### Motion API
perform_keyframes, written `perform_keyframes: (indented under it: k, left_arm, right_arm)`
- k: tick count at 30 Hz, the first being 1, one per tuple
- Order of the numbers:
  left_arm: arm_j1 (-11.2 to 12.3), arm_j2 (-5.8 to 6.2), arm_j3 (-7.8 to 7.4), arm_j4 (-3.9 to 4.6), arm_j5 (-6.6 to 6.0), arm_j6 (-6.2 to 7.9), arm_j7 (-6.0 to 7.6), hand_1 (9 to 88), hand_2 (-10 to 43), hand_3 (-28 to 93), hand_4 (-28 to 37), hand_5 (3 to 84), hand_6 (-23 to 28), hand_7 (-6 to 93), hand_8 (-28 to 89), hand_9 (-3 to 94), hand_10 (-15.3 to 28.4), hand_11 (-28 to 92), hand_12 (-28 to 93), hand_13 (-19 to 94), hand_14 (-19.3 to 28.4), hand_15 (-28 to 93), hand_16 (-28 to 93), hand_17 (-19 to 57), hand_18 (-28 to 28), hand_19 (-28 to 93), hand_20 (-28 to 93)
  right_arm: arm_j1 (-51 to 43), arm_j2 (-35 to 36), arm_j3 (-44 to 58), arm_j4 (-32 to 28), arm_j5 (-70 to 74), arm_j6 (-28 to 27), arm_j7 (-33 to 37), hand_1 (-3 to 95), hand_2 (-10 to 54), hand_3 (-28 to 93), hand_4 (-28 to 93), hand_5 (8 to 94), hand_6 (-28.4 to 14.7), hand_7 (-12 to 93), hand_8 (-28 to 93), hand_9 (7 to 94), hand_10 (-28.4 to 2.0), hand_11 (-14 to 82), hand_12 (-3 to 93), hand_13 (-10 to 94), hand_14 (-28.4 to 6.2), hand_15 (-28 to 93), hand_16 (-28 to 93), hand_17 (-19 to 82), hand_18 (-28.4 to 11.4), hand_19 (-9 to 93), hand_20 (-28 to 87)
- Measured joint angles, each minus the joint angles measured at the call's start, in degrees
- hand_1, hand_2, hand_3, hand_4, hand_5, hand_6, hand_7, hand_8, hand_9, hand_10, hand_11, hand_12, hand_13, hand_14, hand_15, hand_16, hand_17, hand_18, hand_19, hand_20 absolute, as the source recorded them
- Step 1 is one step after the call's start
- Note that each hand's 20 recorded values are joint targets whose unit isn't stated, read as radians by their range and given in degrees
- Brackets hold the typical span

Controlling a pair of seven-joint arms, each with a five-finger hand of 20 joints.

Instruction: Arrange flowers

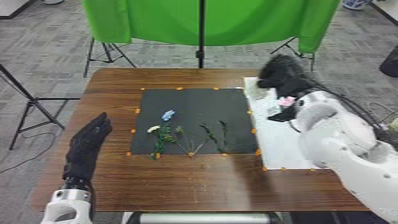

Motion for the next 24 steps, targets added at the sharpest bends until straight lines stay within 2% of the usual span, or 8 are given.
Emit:
perform_keyframes:
  k: [6,13,24]
  left_arm:
    - [-0.1,0.06,0.12,0.01,-0.33,0.00,-0.06,27.4,-4.5,64,-20.8,38.5,4.6,6.7,-5,35.4,11.0,8,12,26,15.0,7,5,-0.8,12.4,2,17]
    - [-0.1,0.14,0.26,0.04,-0.58,0.00,-0.23,27.1,-4.3,65,-21.4,38.7,4.8,6.4,-5,35.4,11.1,8,12,26,15.0,7,5,-0.8,12.4,2,17]
    - [-1.1,0.55,0.72,0.24,-0.60,-0.36,-1.17,26.9,-4.1,65,-21.5,38.7,4.6,6.4,-5,35.4,11.1,8,13,26,14.9,7,5,-0.9,12.5,2,17]
  right_arm:
    - [11.5,-4.5,-13.4,3.3,1.4,-5.7,-4.2,64.2,-9.5,51,-14,81.7,-2.3,17,15,92.6,-10.4,23.4,31.2,94,-1.6,56,29,71,-6.7,93,43]
    - [20.9,-9.4,-27.4,7.5,2.3,-6.9,-5.8,63.5,-9.5,52,-15,81.5,-2.0,17,15,92.5,-10.1,23.8,31.1,94,-1.4,56,29,71,-6.8,93,44]
    - [25.0,-17.7,-33.6,13.9,2.3,-9.5,-7.0,62.6,-9.5,53,-15,81.1,-1.7,18,14,92.2,-9.8,24.0,30.9,94,-1.2,56,29,71,-7.1,93,45]
